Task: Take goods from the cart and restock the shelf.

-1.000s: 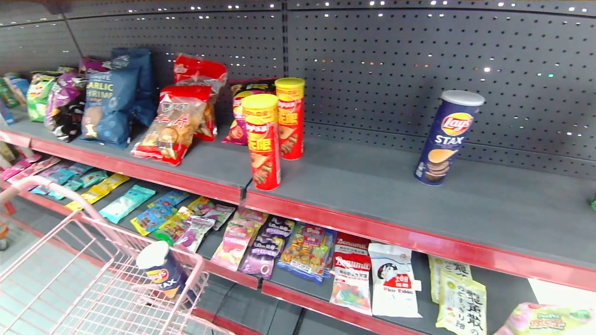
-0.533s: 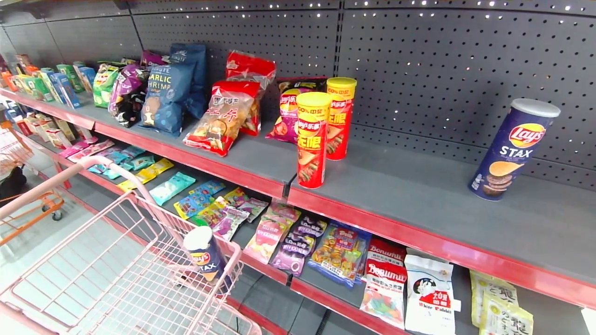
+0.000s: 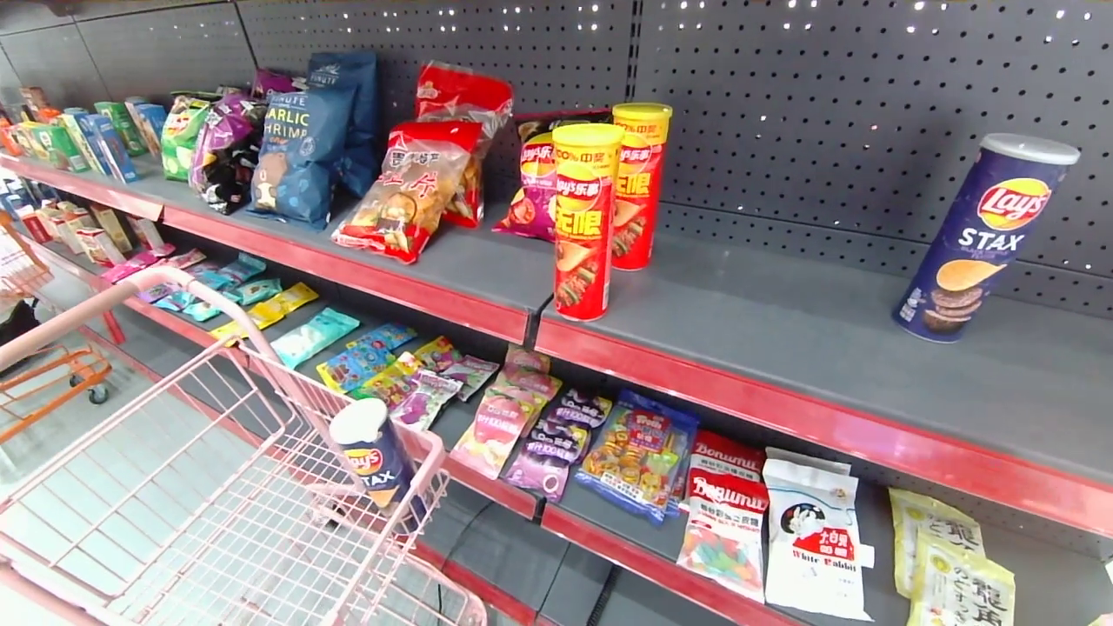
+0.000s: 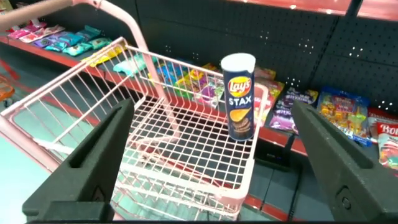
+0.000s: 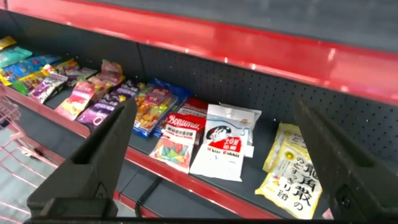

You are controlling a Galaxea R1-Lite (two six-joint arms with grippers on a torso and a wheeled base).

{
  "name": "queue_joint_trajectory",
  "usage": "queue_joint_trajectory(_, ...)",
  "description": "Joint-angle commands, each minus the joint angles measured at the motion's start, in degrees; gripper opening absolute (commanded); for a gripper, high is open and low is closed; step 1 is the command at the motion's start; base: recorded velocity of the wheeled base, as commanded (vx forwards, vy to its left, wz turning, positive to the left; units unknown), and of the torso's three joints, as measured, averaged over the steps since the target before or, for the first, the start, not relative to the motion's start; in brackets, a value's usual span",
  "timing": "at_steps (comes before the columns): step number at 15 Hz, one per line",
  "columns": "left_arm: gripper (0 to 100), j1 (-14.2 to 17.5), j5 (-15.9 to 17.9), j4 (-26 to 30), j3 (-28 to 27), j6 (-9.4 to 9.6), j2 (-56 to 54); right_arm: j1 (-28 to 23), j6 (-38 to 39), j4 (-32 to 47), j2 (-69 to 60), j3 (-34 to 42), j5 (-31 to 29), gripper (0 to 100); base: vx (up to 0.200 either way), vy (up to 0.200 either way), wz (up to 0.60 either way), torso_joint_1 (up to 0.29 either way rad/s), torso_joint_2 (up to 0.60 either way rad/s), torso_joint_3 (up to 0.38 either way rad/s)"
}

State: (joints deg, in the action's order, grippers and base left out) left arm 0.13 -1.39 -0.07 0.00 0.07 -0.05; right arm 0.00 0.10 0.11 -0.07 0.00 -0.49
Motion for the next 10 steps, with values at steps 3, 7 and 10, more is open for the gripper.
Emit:
queue_joint_trajectory(3,100,0.0,0.1,0.0,0.0,0.10,0.0,0.0,0.1,0.1,0.1,0.0,0.0,100,0.000,0.000,0.00,-0.207,0.55,0.341)
queue_joint_trajectory(7,100,0.0,0.2,0.0,0.0,0.19,0.0,0.0,0.0,0.1,0.1,0.0,0.0,100,0.000,0.000,0.00,-0.179,0.54,0.353)
queue_joint_trajectory(10,100,0.0,0.9,0.0,-0.1,-0.07,0.0,0.0,-0.1,0.1,0.1,0.0,0.0,100,0.000,0.000,0.00,-0.141,0.46,0.313)
